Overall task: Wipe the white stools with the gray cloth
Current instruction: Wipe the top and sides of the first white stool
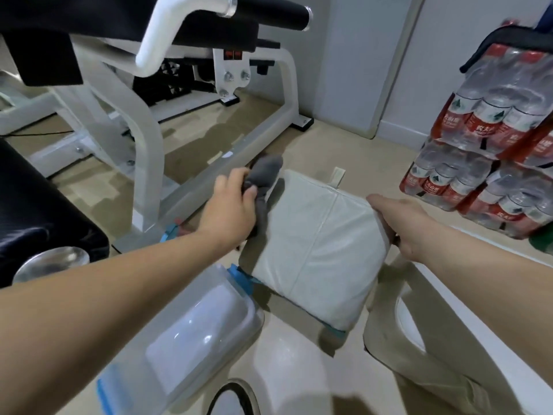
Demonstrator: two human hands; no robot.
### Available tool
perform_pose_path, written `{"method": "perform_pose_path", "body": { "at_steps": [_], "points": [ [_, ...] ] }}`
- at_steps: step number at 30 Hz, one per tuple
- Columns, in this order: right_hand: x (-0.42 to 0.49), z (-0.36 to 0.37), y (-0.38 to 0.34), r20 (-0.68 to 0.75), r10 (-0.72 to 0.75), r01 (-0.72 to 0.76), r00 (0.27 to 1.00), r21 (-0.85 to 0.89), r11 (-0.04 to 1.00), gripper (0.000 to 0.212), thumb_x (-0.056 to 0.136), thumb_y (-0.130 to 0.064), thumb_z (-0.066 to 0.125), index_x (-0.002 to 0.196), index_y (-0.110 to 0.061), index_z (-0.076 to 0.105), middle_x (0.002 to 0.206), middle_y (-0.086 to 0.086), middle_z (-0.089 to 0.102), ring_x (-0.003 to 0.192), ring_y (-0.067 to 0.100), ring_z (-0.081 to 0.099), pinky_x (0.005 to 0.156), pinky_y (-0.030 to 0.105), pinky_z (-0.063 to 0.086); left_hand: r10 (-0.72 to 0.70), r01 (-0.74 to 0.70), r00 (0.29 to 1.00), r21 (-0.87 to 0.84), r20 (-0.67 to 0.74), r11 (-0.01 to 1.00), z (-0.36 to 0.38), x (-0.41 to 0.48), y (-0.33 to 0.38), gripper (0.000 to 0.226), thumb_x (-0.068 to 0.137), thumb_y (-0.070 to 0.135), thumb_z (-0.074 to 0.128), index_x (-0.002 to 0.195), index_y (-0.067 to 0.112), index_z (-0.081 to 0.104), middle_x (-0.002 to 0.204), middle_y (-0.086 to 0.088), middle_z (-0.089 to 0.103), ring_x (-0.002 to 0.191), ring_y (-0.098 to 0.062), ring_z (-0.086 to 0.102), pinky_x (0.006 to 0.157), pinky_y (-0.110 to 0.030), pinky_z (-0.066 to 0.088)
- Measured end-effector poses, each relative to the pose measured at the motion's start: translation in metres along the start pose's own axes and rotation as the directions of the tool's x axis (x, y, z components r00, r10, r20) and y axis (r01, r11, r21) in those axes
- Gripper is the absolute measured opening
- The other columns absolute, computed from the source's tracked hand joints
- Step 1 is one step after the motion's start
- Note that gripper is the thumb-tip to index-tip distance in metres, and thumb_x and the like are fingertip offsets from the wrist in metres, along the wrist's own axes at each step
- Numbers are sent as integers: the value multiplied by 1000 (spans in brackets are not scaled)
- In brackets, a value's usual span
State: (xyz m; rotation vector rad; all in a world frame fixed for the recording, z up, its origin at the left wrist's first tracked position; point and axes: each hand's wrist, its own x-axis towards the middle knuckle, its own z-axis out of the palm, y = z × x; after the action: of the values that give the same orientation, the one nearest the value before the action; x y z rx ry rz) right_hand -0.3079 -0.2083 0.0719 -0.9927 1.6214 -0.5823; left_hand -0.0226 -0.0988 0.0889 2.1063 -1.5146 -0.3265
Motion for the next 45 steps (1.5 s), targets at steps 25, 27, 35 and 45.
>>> {"method": "perform_pose_path", "body": {
  "at_steps": [25, 27, 35, 45],
  "points": [
    [-19, -10, 36, 149, 235, -164, 960, -379, 911, 105, 29, -17, 80, 127, -4, 45, 111, 22, 66, 88, 34, 66, 74, 40, 56, -76, 116, 978, -202, 195, 973, 5, -39, 30, 30, 79, 54, 72, 83, 27, 61, 86, 7, 67, 85, -17, 64, 67, -35, 47],
    [-24, -4, 30, 180, 244, -82, 953, -620, 780, 81, 51, -16, 88, 121, -1, 50, 103, 19, 67, 77, 30, 63, 63, 33, 50, -120, 144, 951, -63, 284, 988, 8, -44, 26, 42, 83, 74, 65, 87, 32, 64, 87, 12, 70, 85, -13, 65, 70, -34, 50],
    [-25, 20, -43, 299, -173, 339, 938, -705, 622, 72, 91, -34, 77, 153, -11, 49, 156, 8, 53, 133, 28, 57, 99, 27, 44, -74, 56, 936, 62, 344, 996, 14, -51, 33, 39, 71, 69, 65, 84, 32, 60, 85, 12, 67, 80, -10, 65, 76, -35, 58],
    [15, 83, -55, 118, -262, 287, 958, -463, 839, 125, 76, -66, 75, 171, -24, 5, 177, -6, 10, 163, 28, 4, 128, 49, 22, 110, -165, 904, 100, 413, 981, 11, -10, 50, 30, 78, 58, 66, 86, 31, 55, 90, 13, 63, 91, -20, 62, 78, -34, 52]
  ]
}}
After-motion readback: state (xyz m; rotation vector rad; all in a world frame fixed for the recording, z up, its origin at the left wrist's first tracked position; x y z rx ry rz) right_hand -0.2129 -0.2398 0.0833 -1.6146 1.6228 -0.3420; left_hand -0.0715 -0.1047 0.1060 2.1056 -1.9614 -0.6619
